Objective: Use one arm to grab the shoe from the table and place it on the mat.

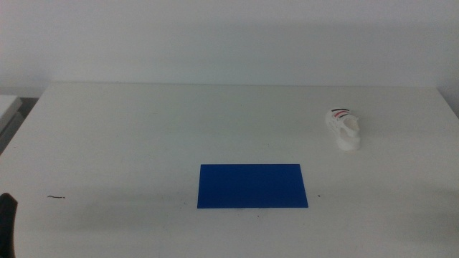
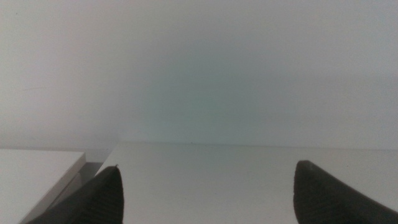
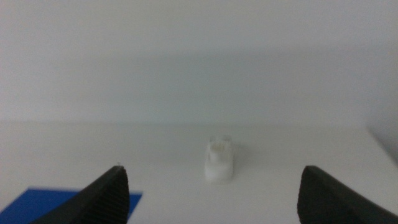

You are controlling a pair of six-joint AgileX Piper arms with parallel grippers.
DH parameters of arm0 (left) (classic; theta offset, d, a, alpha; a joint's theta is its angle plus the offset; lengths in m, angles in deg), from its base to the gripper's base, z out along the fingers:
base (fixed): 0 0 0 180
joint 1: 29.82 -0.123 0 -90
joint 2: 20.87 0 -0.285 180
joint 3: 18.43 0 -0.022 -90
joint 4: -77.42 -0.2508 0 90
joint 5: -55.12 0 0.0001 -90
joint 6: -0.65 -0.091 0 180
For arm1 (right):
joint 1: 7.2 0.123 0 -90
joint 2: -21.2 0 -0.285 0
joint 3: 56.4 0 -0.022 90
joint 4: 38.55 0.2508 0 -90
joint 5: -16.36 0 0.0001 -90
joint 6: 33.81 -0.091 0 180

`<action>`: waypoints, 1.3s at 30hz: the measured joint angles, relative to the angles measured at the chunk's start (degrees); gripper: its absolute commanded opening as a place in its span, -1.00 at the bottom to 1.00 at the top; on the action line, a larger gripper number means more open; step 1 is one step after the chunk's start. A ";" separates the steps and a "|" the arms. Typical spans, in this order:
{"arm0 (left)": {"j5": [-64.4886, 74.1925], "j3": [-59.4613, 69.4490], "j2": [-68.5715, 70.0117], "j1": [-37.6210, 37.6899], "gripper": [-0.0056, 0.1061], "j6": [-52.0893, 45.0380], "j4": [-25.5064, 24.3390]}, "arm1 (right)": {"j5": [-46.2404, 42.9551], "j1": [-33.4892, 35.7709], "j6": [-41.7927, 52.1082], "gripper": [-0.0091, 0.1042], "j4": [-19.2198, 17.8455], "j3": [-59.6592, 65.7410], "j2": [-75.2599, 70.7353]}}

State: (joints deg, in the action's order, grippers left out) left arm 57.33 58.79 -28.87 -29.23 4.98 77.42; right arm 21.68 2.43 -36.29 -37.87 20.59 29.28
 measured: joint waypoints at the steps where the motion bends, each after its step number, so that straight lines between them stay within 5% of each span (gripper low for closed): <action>1: 0.00 0.00 0.00 0.00 0.78 0.00 0.00 | 1.35 0.00 0.00 0.77 0.40 0.00 -0.08; 6: 0.00 0.00 0.00 0.00 0.78 0.00 0.00 | 20.54 0.00 0.00 0.77 2.92 -13.02 4.64; 20: 0.00 0.00 0.00 0.00 0.78 0.00 0.00 | 41.77 2.28 -4.55 0.77 6.03 -59.84 56.71; 25: 0.00 0.00 0.00 0.00 0.78 0.00 0.00 | 53.31 2.28 -5.16 0.77 3.73 -74.35 75.44; 35: 0.00 0.00 0.00 0.00 0.78 0.00 0.00 | 57.49 1.82 -4.94 0.76 1.36 -95.73 106.49; 39: 0.00 0.00 0.00 0.00 0.78 0.00 0.00 | 57.79 1.79 -6.60 0.76 -2.44 -104.36 118.11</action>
State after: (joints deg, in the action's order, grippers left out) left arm 57.33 58.79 -28.87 -29.23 4.98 77.42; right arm 79.47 4.22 -42.89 -40.31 -83.77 147.39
